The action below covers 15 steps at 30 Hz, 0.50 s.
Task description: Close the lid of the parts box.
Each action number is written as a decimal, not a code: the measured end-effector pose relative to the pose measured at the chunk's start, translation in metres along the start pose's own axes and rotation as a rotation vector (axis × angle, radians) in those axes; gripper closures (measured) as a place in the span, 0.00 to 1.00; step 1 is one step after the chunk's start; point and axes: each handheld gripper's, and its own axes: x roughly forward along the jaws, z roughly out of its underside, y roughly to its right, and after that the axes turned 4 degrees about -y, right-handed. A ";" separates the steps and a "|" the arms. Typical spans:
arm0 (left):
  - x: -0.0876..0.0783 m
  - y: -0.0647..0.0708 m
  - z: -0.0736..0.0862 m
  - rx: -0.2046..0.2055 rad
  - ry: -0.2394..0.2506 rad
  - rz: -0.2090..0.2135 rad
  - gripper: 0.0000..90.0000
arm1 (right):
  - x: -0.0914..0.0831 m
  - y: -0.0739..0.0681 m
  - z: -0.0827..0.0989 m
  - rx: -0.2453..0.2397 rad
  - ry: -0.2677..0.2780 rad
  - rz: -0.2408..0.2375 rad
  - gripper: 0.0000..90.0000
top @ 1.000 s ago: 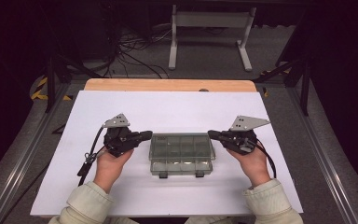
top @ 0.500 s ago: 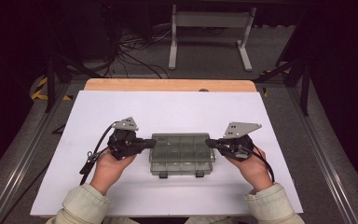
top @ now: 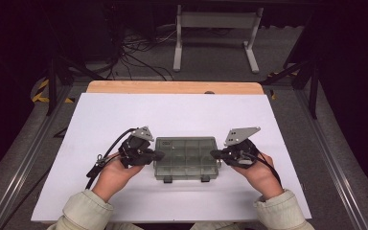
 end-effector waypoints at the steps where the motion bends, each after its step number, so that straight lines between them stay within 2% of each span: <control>1: 0.001 0.001 0.000 -0.005 -0.005 0.004 0.99 | 0.001 0.000 0.000 0.002 -0.004 -0.008 1.00; 15: 0.005 -0.001 0.000 0.006 -0.073 0.012 0.99 | 0.010 -0.003 0.000 -0.016 -0.092 -0.058 1.00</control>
